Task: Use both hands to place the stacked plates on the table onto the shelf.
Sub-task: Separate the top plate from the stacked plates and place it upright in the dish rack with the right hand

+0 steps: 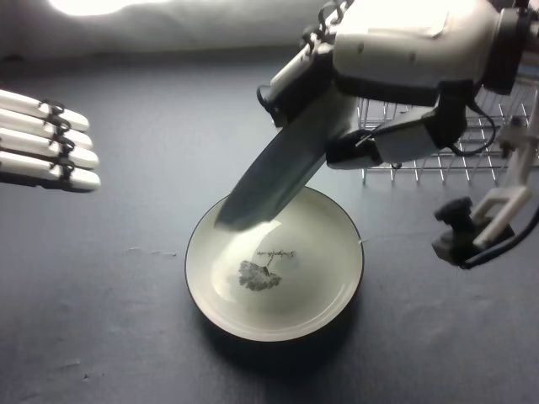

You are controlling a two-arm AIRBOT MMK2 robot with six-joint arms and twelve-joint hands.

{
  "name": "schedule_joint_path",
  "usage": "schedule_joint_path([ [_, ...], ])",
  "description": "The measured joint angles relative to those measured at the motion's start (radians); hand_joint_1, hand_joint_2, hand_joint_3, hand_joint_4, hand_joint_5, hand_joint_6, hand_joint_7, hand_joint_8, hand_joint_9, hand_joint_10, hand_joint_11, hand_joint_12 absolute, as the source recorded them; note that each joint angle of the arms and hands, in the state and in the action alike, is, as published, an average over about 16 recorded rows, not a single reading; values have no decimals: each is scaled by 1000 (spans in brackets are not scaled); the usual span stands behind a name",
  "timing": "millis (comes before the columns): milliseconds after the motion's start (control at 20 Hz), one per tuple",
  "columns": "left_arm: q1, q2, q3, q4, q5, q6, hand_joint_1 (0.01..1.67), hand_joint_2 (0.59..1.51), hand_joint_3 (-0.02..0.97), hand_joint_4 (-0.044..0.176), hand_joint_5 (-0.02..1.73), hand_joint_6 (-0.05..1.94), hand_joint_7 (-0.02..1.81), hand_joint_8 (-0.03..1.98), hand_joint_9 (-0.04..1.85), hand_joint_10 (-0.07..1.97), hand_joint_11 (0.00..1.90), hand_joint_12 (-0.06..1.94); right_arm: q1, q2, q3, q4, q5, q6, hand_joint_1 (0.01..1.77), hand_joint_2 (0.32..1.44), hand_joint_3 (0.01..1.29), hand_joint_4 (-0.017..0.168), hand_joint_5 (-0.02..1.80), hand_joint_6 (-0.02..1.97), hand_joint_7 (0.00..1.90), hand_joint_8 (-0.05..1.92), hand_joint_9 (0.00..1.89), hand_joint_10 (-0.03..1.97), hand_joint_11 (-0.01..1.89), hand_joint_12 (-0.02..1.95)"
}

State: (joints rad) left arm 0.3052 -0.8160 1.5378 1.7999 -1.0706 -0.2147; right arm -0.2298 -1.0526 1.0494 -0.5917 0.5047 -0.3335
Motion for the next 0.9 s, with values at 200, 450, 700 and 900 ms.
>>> schedule_joint_path([
  [200,1,-2,16,5,-11,0,19,1142,22,-1,22,10,15,17,19,10,13,-11,39,-7,-4,105,-30,4,1347,996,15,-6,846,1095,1016,920,968,1125,880,1338],
  [450,1,-8,28,10,-19,0,21,1142,23,-1,22,10,15,17,19,10,12,-11,89,-20,-3,263,-88,8,1352,1001,15,-7,845,1080,1023,919,963,1120,881,1337],
  [700,1,-18,31,14,-25,0,21,1142,22,-1,22,10,15,17,19,10,12,-11,138,-32,13,423,-172,9,1360,1007,16,-8,840,1070,1026,921,968,1113,893,1329],
  [900,-1,-31,32,15,-26,0,22,1142,22,-1,21,11,15,17,19,10,13,-11,171,-39,36,540,-249,8,1366,1014,16,-8,833,1070,1026,918,971,1110,900,1319],
])
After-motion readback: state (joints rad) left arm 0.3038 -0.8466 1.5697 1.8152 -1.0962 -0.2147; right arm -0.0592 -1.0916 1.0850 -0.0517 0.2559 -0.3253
